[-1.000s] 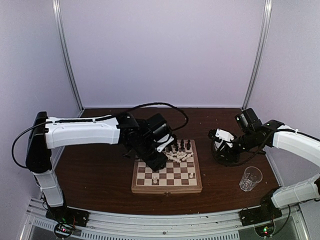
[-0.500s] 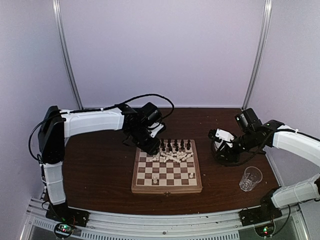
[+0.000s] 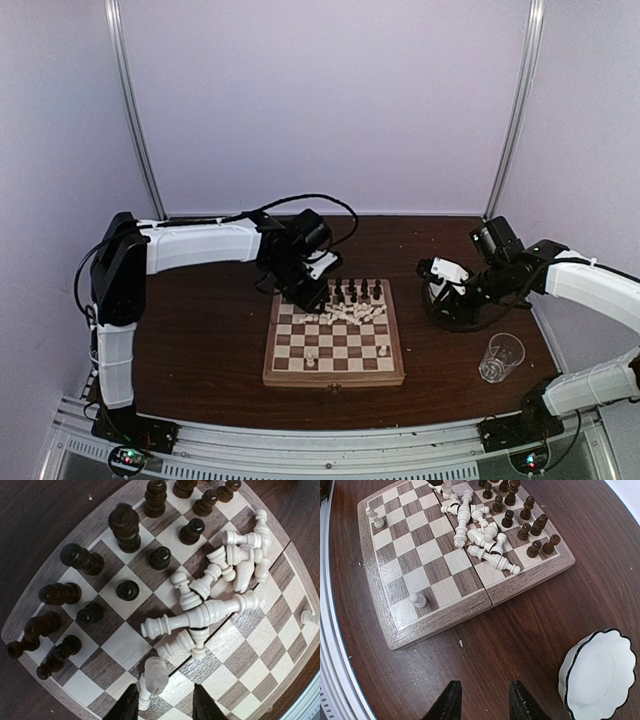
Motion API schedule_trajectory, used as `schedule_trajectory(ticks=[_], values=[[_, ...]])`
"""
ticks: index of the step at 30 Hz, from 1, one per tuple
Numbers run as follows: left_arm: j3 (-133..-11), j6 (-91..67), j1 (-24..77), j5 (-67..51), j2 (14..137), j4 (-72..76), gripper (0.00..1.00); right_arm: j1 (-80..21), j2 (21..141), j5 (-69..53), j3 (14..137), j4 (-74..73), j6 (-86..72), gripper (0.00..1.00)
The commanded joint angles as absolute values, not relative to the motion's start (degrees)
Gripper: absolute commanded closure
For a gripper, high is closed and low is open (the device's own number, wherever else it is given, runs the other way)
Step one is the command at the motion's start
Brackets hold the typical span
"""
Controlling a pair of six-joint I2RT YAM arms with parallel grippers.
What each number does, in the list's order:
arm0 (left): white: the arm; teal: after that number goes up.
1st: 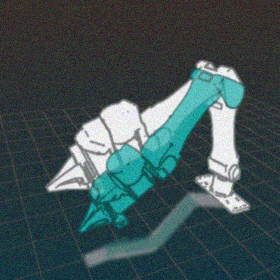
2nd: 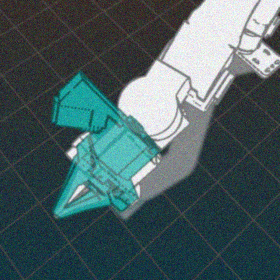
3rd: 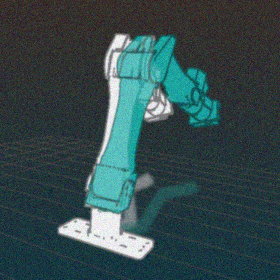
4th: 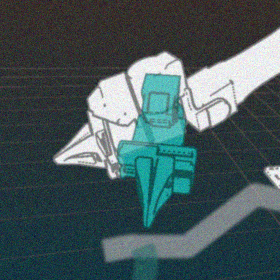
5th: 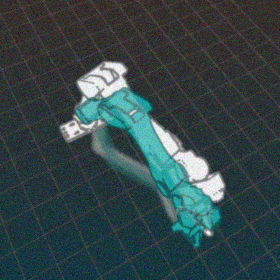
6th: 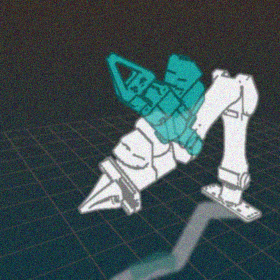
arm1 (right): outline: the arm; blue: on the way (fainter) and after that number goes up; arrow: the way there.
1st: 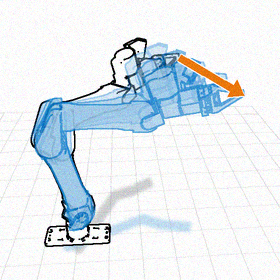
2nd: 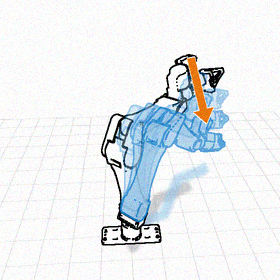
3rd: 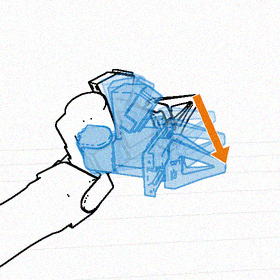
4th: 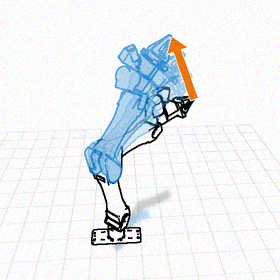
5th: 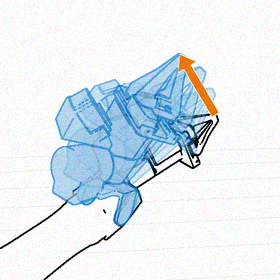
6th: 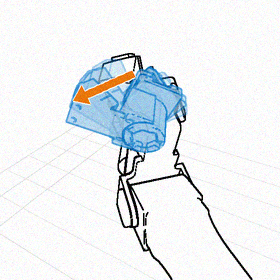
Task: Set up the chess pieces on the board
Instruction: Pick up the chess pile from the chessboard.
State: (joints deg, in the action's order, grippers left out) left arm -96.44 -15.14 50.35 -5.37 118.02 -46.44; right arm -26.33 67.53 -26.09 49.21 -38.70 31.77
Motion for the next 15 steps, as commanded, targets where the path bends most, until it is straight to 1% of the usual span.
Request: schedule_trajectory(ticks=[1, 4, 9, 15], values=[[-98.5, -12.4, 50.3, -4.7, 119.8, -46.1, 0.65, -26.1, 67.7, -25.1, 48.7, -37.6, 32.4, 0.65], [-99.0, -11.8, 50.4, -4.3, 120.5, -46.7, 0.7, -26.1, 67.6, -25.1, 48.7, -37.6, 32.5, 0.65], [-99.4, -11.2, 50.3, -3.9, 121.1, -46.7, 0.73, -26.1, 67.6, -25.1, 48.7, -37.7, 32.5, 0.65], [-99.9, -10.7, 50.4, -4.5, 121.6, -46.7, 0.82, -26.1, 67.6, -25.1, 48.6, -37.7, 32.5, 0.65]])
